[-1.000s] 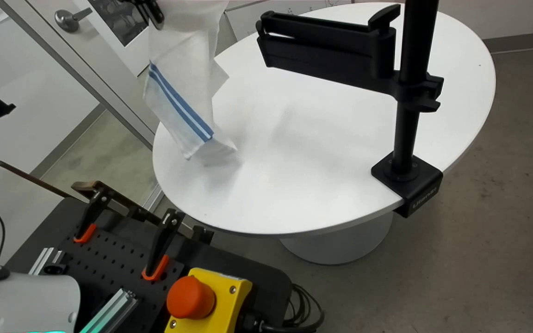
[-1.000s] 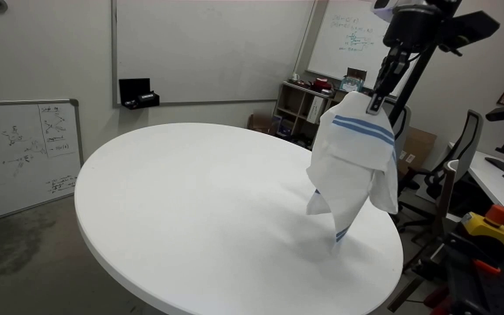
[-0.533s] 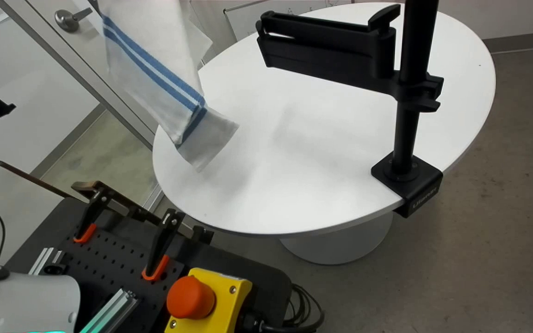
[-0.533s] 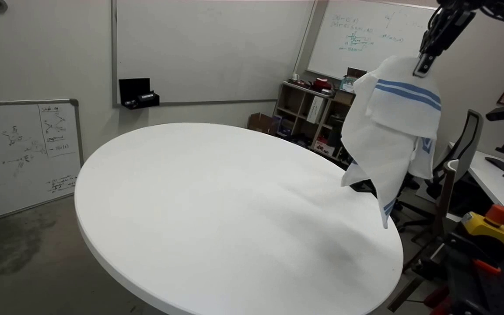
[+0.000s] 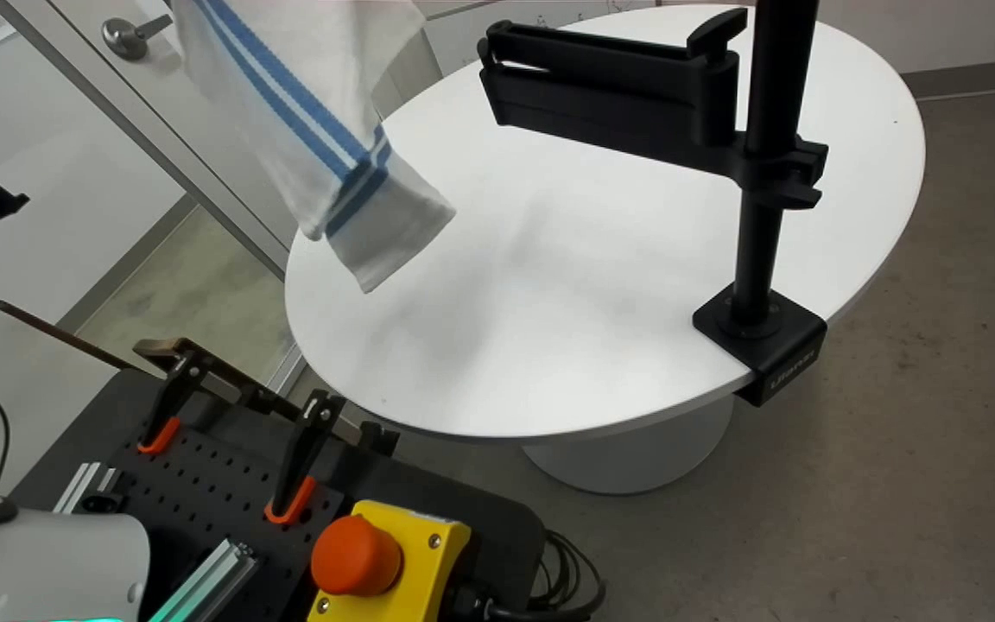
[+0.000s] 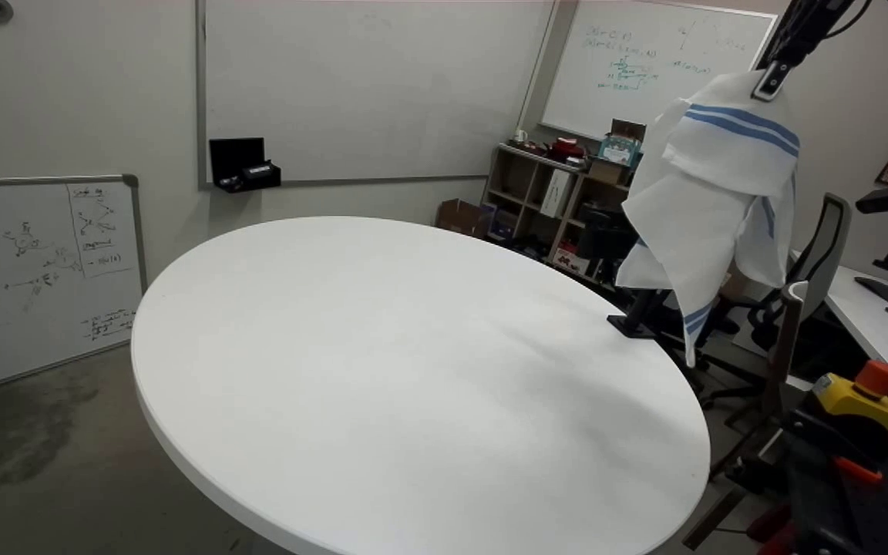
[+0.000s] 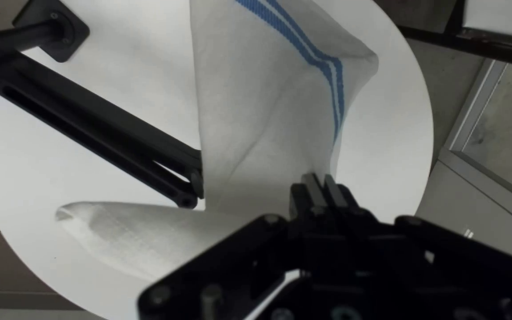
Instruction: Take the cloth and hang it on the object
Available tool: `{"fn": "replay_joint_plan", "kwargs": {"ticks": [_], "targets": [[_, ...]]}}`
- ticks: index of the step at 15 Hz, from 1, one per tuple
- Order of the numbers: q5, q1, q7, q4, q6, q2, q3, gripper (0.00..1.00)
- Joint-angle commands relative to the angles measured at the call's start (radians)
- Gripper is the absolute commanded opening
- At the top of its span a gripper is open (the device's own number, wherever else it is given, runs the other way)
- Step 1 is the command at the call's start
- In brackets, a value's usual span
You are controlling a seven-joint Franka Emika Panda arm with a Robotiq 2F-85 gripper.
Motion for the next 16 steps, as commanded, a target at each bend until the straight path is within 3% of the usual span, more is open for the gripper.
{"fn": "replay_joint_plan", "kwargs": {"ticks": [1,10,16], "targets": [[0.001,-0.005,0.022,0.096,-0.024,0.092,-0.030,0.00],[0.033,-0.041,0.079,0.281,-0.028,0.314,-0.062,0.00],[0.061,-0.083,0.141,0.397,-0.026,0.463,-0.049,0.00]]}}
